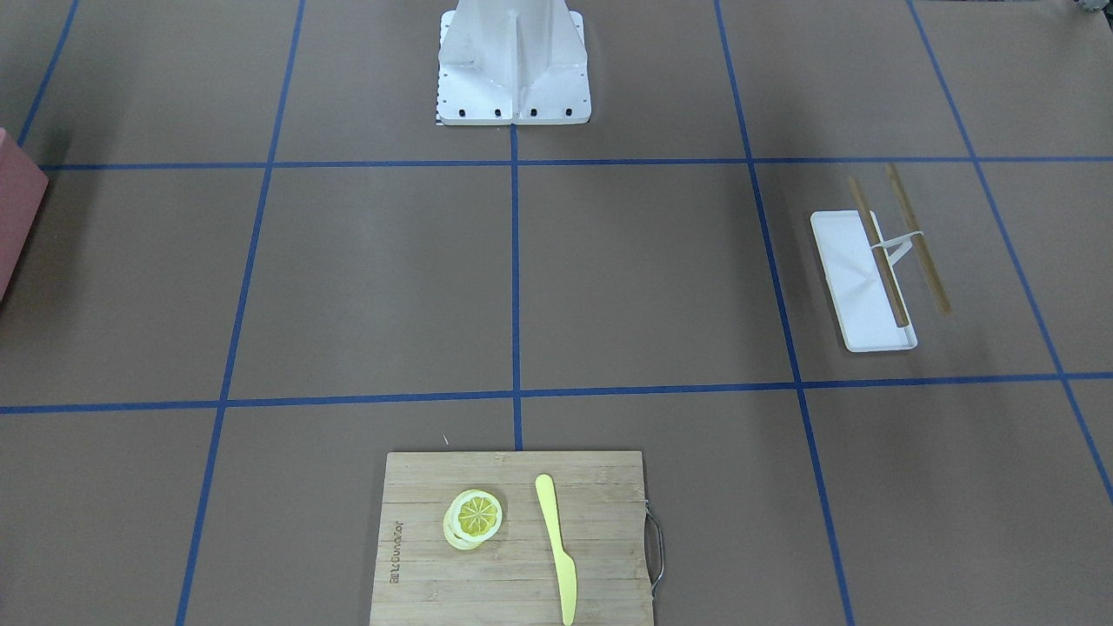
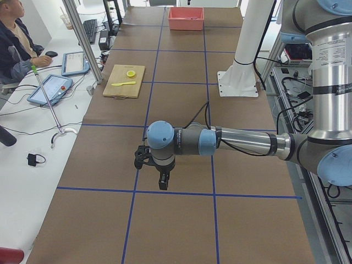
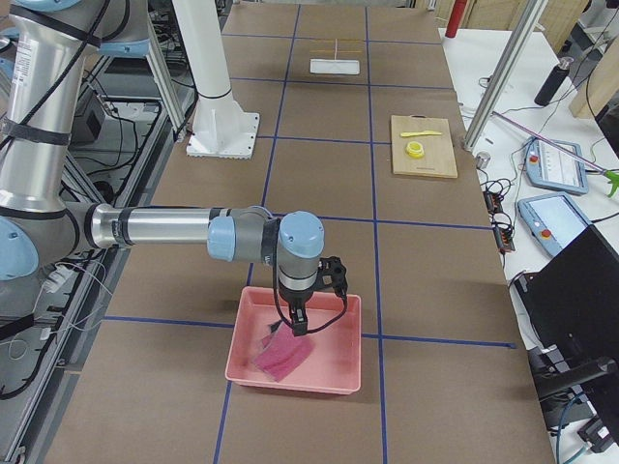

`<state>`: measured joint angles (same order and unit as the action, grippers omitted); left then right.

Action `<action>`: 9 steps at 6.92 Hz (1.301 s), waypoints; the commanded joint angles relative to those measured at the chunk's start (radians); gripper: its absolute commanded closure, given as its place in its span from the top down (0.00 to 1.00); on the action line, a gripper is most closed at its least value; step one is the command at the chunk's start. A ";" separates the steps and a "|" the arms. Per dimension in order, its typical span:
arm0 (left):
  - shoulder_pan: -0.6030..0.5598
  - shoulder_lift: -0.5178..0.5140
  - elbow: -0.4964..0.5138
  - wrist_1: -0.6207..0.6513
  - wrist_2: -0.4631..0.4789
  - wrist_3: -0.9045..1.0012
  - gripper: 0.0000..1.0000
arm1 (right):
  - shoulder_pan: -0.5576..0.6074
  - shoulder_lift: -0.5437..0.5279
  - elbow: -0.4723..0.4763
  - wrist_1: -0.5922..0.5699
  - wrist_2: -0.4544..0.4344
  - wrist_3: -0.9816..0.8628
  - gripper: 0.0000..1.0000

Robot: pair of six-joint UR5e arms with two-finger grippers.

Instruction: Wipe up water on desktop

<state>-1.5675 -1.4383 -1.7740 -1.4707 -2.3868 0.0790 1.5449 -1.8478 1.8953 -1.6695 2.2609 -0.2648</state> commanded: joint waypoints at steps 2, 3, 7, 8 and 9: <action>0.000 0.009 0.005 -0.028 0.000 -0.005 0.98 | 0.006 0.001 0.010 0.002 -0.001 0.001 1.00; 0.001 -0.007 -0.017 -0.048 -0.002 -0.007 0.98 | 0.010 -0.001 -0.004 0.000 -0.003 -0.001 1.00; 0.007 0.024 -0.003 -0.105 0.000 -0.010 0.98 | 0.039 0.010 -0.044 0.016 0.005 -0.004 1.00; 0.006 0.009 -0.004 -0.106 0.000 -0.010 0.98 | 0.038 0.019 -0.042 0.016 0.017 -0.002 1.00; 0.003 0.010 -0.042 -0.109 -0.002 -0.011 0.98 | 0.038 0.019 -0.048 0.017 0.058 -0.002 1.00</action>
<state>-1.5622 -1.4246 -1.7891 -1.5766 -2.3872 0.0690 1.5808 -1.8302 1.8521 -1.6533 2.2831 -0.2672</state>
